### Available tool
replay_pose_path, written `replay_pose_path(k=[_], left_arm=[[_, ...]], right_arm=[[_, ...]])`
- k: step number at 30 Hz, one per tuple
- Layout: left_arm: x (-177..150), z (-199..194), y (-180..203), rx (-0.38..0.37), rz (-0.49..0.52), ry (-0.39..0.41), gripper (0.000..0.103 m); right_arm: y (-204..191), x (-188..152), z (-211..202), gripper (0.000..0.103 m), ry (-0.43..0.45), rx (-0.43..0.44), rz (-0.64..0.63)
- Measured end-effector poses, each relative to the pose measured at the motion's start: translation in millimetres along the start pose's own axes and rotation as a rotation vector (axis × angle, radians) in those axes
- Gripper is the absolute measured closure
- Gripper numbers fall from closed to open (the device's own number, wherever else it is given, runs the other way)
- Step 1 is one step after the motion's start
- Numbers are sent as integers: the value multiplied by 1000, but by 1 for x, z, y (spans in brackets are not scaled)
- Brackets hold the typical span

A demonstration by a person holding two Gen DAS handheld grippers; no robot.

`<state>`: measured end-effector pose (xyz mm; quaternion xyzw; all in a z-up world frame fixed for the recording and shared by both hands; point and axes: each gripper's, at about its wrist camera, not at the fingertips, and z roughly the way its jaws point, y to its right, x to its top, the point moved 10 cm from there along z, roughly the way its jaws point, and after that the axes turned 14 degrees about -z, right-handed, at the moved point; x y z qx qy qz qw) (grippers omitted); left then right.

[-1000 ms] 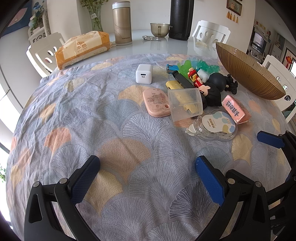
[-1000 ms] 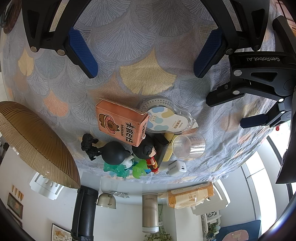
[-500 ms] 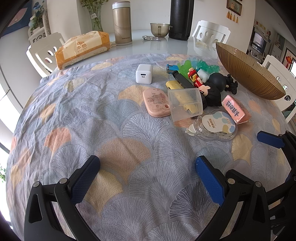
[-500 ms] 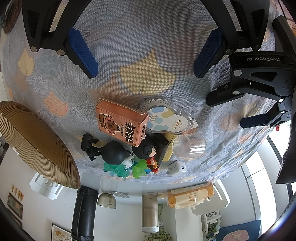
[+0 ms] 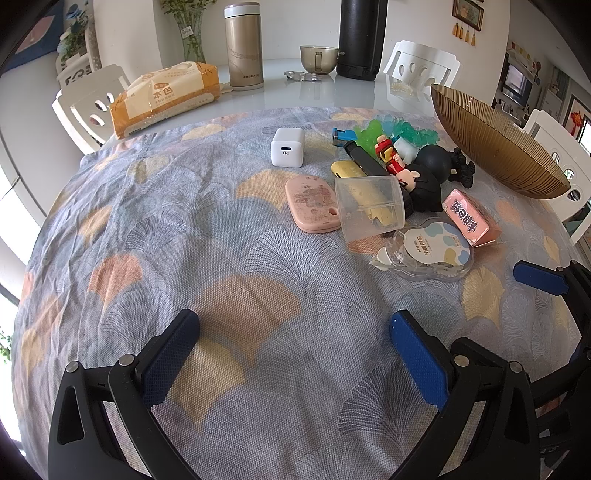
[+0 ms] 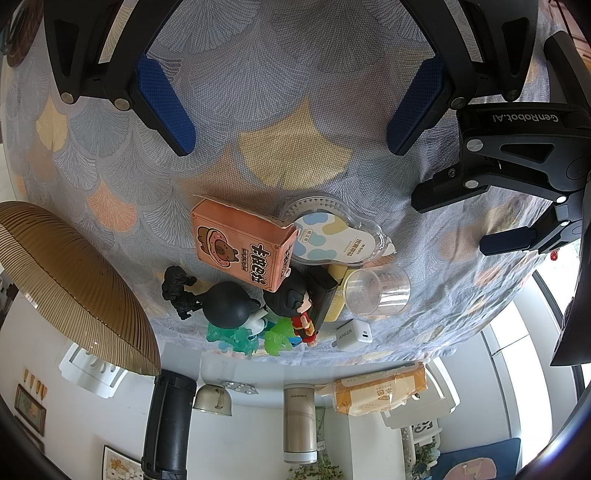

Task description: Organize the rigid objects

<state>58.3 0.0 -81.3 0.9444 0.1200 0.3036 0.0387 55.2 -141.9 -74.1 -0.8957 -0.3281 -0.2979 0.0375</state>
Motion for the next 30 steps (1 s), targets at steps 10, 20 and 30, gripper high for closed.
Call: replay_pose_path(k=[10,20,30], left_arm=[[0,0,0,1,0,0,0],[0,0,0,0,0,0,0],[14,-3,-1,-48,-62,-4,8]], right_arm=[[22,-6,0,0,-23,59,-19],[51,36,14,0,38,252,219],[52,50,21,46,133,177,165]])
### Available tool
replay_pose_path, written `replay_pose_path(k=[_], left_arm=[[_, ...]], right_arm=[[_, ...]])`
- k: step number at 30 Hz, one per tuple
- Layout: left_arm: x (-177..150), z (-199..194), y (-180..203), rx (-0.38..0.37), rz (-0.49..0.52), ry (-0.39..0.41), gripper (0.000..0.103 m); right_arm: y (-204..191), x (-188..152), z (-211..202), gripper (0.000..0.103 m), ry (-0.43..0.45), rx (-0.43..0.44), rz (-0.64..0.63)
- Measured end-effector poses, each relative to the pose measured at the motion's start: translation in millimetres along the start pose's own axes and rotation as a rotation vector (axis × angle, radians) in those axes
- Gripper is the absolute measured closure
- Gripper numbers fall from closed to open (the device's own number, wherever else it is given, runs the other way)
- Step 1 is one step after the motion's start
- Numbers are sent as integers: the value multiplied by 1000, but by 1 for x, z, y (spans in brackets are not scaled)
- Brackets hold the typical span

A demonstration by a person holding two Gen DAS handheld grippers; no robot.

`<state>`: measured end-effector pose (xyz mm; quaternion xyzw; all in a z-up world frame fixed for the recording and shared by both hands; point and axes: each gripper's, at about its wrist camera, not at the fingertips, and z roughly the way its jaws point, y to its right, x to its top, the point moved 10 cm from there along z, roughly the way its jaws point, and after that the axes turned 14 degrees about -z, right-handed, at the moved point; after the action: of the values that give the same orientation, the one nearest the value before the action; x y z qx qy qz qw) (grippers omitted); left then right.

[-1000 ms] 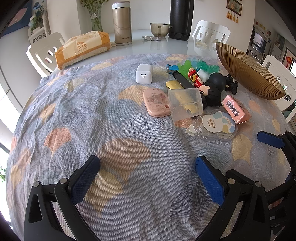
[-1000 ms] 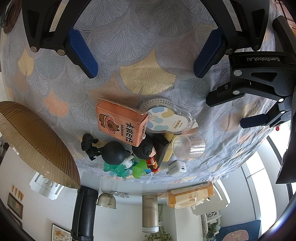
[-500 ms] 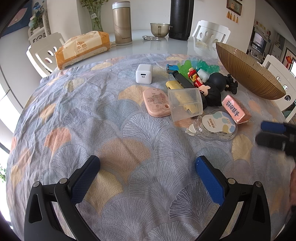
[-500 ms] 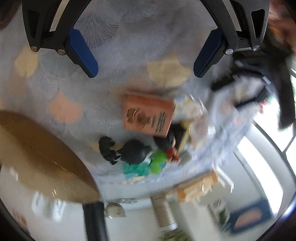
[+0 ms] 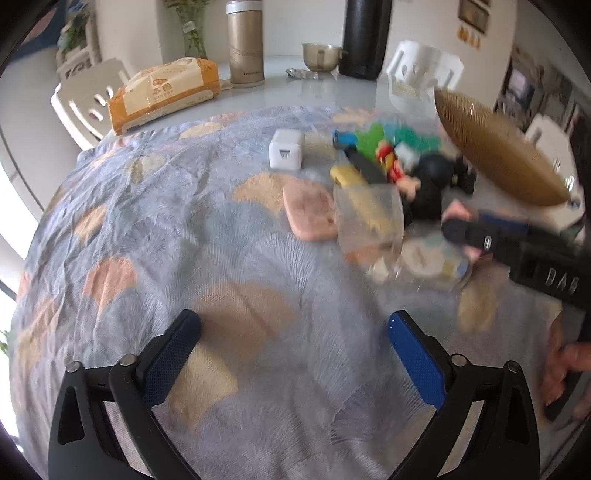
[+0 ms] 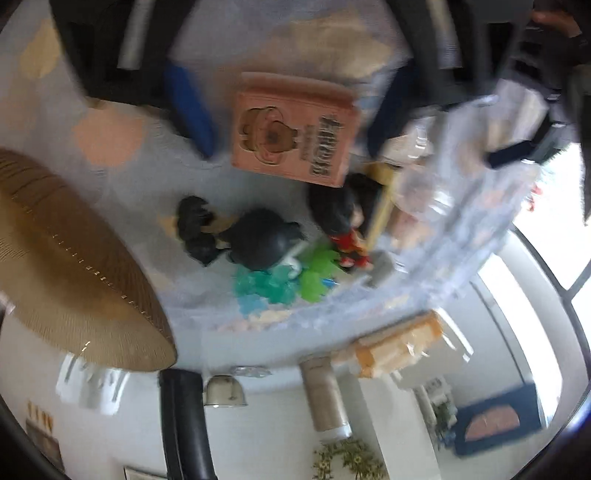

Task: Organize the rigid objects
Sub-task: 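Grasp the pink printed box with the right gripper while the left gripper grasps the clear cup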

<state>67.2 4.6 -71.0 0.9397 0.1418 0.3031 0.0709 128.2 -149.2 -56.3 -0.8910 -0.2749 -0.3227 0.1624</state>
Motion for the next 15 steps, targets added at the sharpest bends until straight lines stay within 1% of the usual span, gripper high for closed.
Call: replay_pose_path(k=[2,4,7,10,11,12,13,14,15], left_arm=[[15,-10,7,-62,-45,48,9],[25,-14,22,-74,-26,77,9],[32,-9,42,-66,16,82,9],[34,6,48,-27,16,61,9],[36,12,48,-37,2,58,11],[36,13,47,-52,-12,59,36],[36,15,46,-63,-20,58,56],[35,17,46,-82,-24,48,66],[32,18,47,-93,-25,40,67]], right_arm=[[4,0,-1,46,5,2,1],[6,-2,-3,46,10,6,9],[7,-3,-4,46,16,19,19],[10,-4,-5,46,22,29,32],[11,-4,-6,46,24,29,37],[14,-5,-7,46,25,20,43],[16,-5,-8,46,30,26,51],[16,-6,-9,46,32,32,56],[16,-6,-9,46,31,34,54]])
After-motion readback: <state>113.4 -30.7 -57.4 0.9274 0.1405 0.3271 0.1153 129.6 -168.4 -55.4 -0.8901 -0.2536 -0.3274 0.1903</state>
